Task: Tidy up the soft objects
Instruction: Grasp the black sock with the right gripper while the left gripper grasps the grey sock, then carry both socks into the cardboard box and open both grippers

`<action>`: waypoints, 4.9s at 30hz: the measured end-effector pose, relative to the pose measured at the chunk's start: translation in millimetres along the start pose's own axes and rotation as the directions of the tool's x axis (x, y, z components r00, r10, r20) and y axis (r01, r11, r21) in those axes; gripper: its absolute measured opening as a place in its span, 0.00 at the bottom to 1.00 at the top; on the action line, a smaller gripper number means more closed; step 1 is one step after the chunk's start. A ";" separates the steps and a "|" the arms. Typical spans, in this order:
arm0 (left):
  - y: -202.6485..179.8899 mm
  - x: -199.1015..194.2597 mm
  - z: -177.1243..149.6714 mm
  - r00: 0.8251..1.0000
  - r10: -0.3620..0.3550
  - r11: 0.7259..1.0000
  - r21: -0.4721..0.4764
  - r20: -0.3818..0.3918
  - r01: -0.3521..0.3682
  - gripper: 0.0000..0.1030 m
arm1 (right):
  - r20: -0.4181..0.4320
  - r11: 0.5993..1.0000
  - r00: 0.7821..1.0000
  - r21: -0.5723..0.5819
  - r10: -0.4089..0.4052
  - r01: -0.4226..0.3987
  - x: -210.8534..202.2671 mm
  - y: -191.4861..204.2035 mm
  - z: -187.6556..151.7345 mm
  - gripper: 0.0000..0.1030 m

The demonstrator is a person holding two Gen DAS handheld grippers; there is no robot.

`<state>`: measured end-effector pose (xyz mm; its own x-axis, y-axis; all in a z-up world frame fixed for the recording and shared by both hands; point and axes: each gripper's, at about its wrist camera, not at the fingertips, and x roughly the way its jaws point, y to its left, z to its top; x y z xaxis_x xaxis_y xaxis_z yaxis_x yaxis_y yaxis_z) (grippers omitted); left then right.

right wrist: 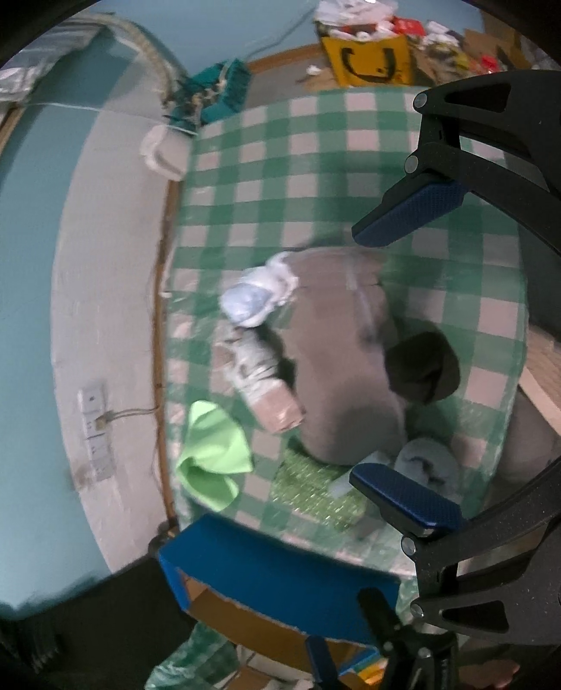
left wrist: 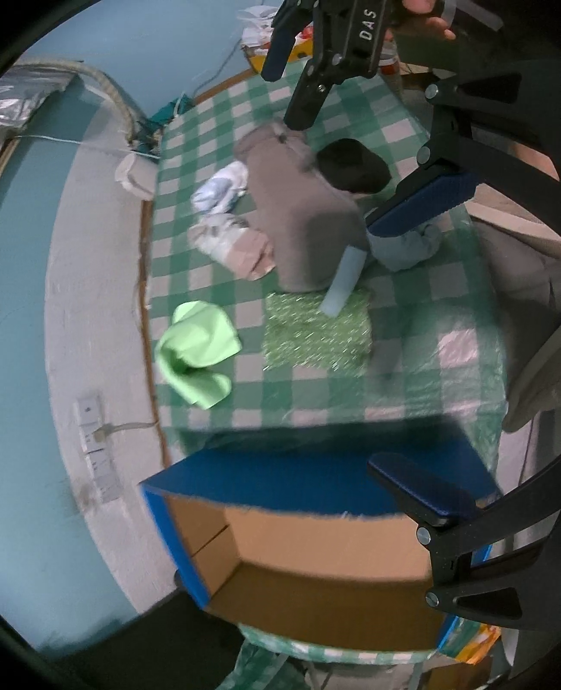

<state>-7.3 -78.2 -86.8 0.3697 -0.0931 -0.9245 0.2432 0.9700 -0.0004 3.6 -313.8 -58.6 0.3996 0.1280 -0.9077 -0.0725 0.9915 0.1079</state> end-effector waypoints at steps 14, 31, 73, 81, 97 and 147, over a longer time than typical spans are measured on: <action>-13.7 52.8 -21.2 0.994 -0.019 1.000 -0.009 -0.108 0.019 0.98 | -0.145 1.000 0.989 0.010 0.012 -0.011 47.9 -10.1 -30.6 0.96; -29.7 62.4 -29.4 0.987 -0.069 0.997 0.029 -0.147 0.074 0.98 | -0.225 0.995 0.974 -0.088 0.029 -0.050 87.3 4.7 -38.2 0.49; -84.2 93.6 -21.0 0.978 -0.124 0.984 0.104 -0.167 0.143 0.29 | -0.157 0.997 0.986 -0.031 0.060 -0.066 41.0 -15.0 -38.7 0.37; -58.2 60.9 -15.6 0.991 -0.093 0.991 0.089 -0.092 0.102 0.29 | -0.116 0.995 0.990 -0.059 0.075 -0.083 26.7 -3.9 -26.9 0.37; -19.2 11.6 -3.9 1.000 -0.016 0.999 0.045 0.026 0.014 0.29 | -0.066 0.982 0.989 -0.127 0.135 -0.142 7.7 36.0 -1.7 0.37; 204.9 -14.0 -29.5 0.983 0.181 0.926 -0.342 0.033 -0.159 0.36 | -0.139 0.827 0.933 -0.433 0.332 -0.359 19.9 293.2 85.2 0.39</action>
<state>10.9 128.6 -85.2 0.4370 0.0769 -0.8962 -0.1406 0.9899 0.0164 68.1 -18.6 -10.5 0.2218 0.4456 -0.8673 -0.5988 0.7642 0.2395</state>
